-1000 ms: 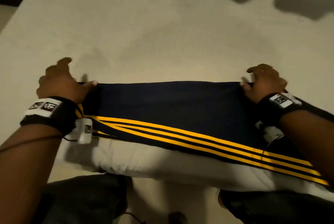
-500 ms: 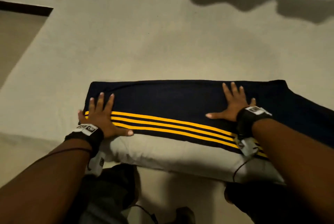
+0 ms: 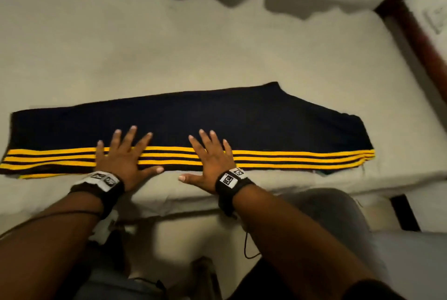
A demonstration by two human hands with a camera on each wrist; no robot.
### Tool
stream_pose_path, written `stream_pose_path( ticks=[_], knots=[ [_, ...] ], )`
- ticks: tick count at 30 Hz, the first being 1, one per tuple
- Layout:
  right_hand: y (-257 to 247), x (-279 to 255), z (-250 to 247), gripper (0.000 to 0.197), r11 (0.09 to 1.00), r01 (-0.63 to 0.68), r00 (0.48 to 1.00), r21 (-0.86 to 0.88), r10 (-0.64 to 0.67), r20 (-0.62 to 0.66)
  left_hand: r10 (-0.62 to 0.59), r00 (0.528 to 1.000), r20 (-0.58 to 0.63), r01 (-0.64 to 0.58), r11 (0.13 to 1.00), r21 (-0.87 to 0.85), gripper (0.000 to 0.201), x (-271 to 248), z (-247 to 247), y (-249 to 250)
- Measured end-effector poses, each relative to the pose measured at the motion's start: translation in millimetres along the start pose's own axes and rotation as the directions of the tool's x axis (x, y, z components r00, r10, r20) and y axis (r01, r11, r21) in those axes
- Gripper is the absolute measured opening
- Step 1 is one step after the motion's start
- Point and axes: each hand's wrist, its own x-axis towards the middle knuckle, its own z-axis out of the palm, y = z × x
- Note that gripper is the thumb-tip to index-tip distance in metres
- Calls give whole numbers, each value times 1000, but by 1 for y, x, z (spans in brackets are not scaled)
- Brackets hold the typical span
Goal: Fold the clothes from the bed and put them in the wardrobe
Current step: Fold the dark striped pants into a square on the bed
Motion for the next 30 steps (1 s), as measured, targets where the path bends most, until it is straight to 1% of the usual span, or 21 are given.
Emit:
stream_pose_path(
  ticks=[1, 3, 5, 7, 9, 10, 11, 12, 13, 14, 15, 16, 17, 18, 19, 21, 22, 23, 25, 27, 30],
  knots=[
    [22, -10, -2, 105, 999, -34, 999, -4, 34, -17, -19, 1000, 1, 19, 1000, -14, 113, 1, 2, -2],
    [78, -31, -7, 101, 986, -169, 985, 8, 169, -37, -35, 999, -14, 34, 998, -56, 125, 2, 2, -7],
    [142, -57, -17, 98, 941, -338, 940, 24, 339, -45, -48, 999, -24, 45, 994, -95, 133, 3, 4, -3],
    [201, -82, -29, 95, 854, -514, 854, 78, 518, -48, -65, 998, -11, 63, 989, -137, 140, 6, 7, -1],
    [247, -102, -38, 91, 715, -679, 724, 166, 690, -14, -84, 996, 22, 87, 986, -140, 145, 7, 5, 1],
    [263, -108, -42, 91, 650, -732, 665, 204, 746, 10, -96, 994, 46, 102, 986, -130, 147, 7, 2, 6],
    [273, -109, -45, 94, 607, -757, 629, 243, 777, 18, -111, 992, 63, 119, 983, -138, 147, 7, -4, 13],
    [277, -106, -50, 98, 584, -759, 610, 289, 792, 3, -139, 989, 55, 146, 974, -171, 143, 7, -13, 22],
    [276, -100, -57, 101, 575, -742, 604, 344, 796, -28, -164, 986, 12, 162, 959, -232, 132, 7, -22, 32],
    [272, -90, -67, 100, 581, -710, 610, 398, 790, -66, -168, 983, -74, 142, 950, -277, 118, 10, -31, 44],
    [266, -78, -79, 95, 601, -670, 624, 436, 774, -108, -126, 975, -182, 71, 957, -282, 105, 14, -38, 57],
    [259, -65, -91, 89, 641, -619, 653, 453, 741, -155, -43, 960, -278, -26, 970, -240, 96, 19, -42, 72],
    [252, -50, -101, 85, 697, -559, 697, 450, 688, -200, 60, 940, -335, -126, 975, -181, 91, 25, -43, 87],
    [243, -35, -108, 84, 758, -502, 751, 417, 621, -225, 148, 928, -342, -201, 971, -127, 89, 31, -43, 100],
    [236, -18, -112, 84, 812, -447, 808, 375, 546, -220, 186, 938, -291, -224, 969, -100, 90, 38, -41, 111],
    [226, 12, -112, 86, 862, -388, 889, 326, 443, -113, 131, 986, -102, -140, 986, -85, 112, 53, -32, 121],
    [227, 25, -108, 88, 858, -396, 902, 329, 429, -34, 65, 998, -15, -66, 996, -65, 126, 61, -29, 120],
    [230, 34, -103, 89, 843, -423, 899, 333, 436, 38, 13, 1000, 26, -12, 999, -47, 135, 65, -28, 118],
    [250, 44, -92, 89, 818, -485, 873, 310, 471, 124, -22, 999, 42, 25, 998, -61, 145, 75, -28, 112],
    [277, 41, -86, 86, 794, -536, 843, 286, 522, 130, -27, 998, 49, 31, 996, -80, 150, 80, -27, 111],
    [323, 22, -94, 86, 693, -656, 745, 298, 658, 110, -36, 997, 65, 41, 996, -76, 153, 81, -26, 113]
  ],
)
